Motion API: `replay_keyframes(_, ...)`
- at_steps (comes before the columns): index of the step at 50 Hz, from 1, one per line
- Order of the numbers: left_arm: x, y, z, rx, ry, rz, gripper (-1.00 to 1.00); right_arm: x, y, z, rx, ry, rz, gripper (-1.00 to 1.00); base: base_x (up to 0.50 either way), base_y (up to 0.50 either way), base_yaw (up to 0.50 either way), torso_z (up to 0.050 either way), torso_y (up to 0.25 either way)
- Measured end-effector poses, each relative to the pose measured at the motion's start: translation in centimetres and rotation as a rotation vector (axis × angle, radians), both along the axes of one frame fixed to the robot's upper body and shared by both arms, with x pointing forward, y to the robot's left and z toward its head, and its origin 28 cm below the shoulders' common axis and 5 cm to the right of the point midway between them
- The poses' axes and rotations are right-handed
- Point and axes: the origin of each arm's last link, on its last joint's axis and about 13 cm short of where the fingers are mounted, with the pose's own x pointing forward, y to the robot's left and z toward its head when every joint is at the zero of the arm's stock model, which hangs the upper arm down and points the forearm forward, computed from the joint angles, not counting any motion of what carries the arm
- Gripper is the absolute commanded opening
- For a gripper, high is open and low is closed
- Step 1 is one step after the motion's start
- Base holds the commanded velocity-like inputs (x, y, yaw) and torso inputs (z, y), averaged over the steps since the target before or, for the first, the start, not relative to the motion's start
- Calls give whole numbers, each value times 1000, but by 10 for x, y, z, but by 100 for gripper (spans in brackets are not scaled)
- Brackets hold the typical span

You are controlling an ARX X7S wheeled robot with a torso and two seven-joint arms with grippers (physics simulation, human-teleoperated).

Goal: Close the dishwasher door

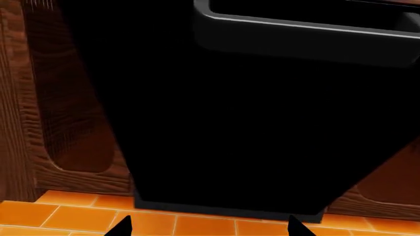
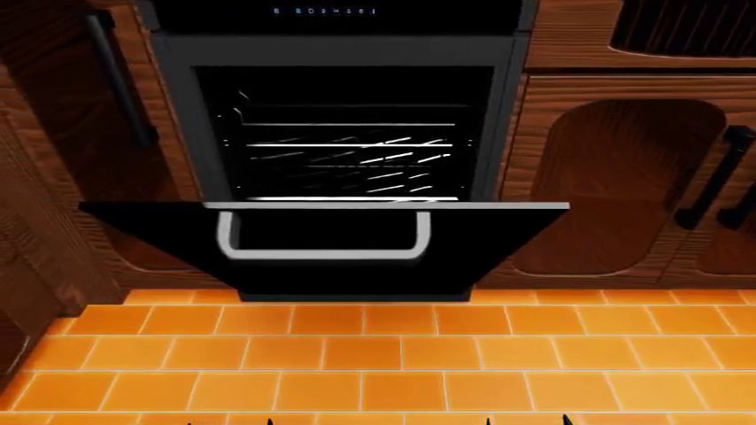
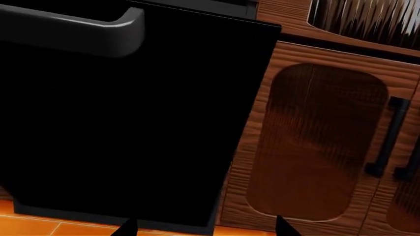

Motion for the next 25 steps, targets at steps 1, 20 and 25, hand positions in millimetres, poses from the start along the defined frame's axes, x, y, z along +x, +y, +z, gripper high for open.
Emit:
replay_keyframes(1, 0, 0, 0, 0, 0, 0, 100, 0, 0, 0, 0, 0, 0, 100, 0, 188, 0, 0, 0)
replay_keyframes(20, 0, 0, -1, 1, 2, -1, 100, 0, 0, 0, 4, 3, -1, 100, 0, 135, 0, 0, 0)
replay_keyframes(25, 0, 0, -1, 1, 3, -1, 100, 0, 0, 0, 5, 6, -2, 100, 113, 9, 0, 0, 0)
